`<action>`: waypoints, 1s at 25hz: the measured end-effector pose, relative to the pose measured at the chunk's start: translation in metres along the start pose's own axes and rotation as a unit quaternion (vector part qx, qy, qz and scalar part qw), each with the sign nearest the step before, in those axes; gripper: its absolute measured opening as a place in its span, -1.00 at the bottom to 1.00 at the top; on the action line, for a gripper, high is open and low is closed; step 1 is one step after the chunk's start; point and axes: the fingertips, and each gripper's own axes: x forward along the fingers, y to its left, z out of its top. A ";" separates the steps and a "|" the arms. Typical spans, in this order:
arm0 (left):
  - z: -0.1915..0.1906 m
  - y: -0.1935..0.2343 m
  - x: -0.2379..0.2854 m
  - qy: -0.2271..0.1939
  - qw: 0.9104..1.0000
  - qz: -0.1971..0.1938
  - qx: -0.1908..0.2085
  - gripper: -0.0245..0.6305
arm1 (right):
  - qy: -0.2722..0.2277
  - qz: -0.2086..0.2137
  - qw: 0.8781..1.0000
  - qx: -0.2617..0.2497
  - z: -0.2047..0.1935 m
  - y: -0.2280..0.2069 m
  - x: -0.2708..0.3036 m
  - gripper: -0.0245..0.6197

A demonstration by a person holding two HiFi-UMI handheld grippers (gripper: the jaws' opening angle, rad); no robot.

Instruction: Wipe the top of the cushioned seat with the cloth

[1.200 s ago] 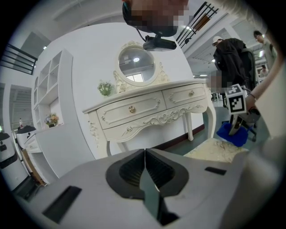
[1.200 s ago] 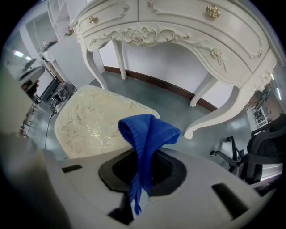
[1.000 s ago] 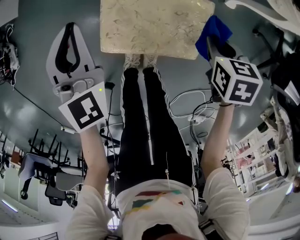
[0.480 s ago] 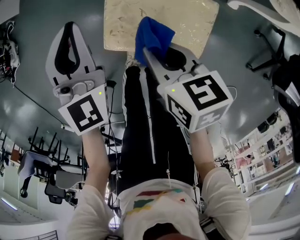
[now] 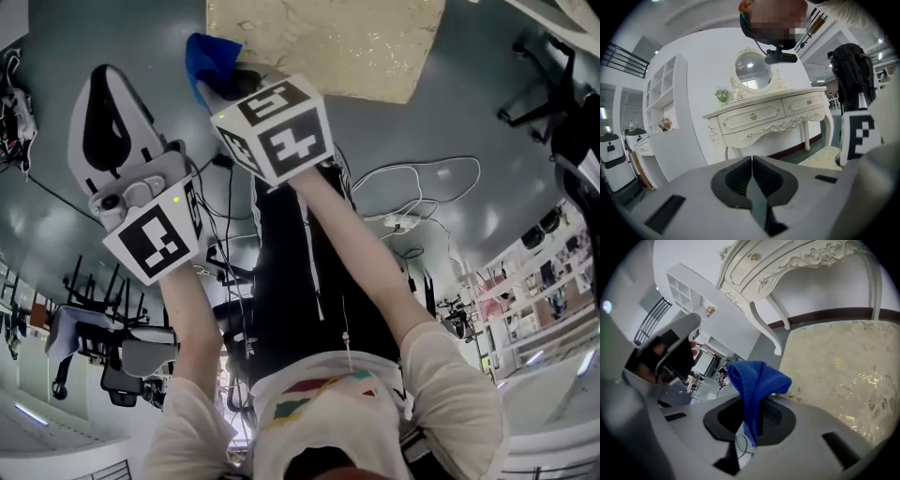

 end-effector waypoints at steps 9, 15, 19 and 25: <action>-0.008 -0.002 0.002 -0.001 1.000 -0.010 0.001 -0.90 | 0.022 -0.035 0.999 -0.017 -0.005 -0.009 0.040 -0.81; 0.001 -0.001 0.004 -0.015 1.000 -0.001 0.001 -0.90 | 0.027 -0.048 0.998 -0.029 -0.005 -0.016 0.027 -0.81; 0.006 -0.009 0.008 -0.018 1.000 -0.009 0.002 -0.90 | 0.020 -0.058 0.998 -0.022 -0.010 -0.027 0.010 -0.81; 0.018 -0.026 0.015 -0.026 0.999 -0.039 0.017 -0.90 | 0.017 -0.094 0.995 -0.023 -0.022 -0.051 -0.025 -0.81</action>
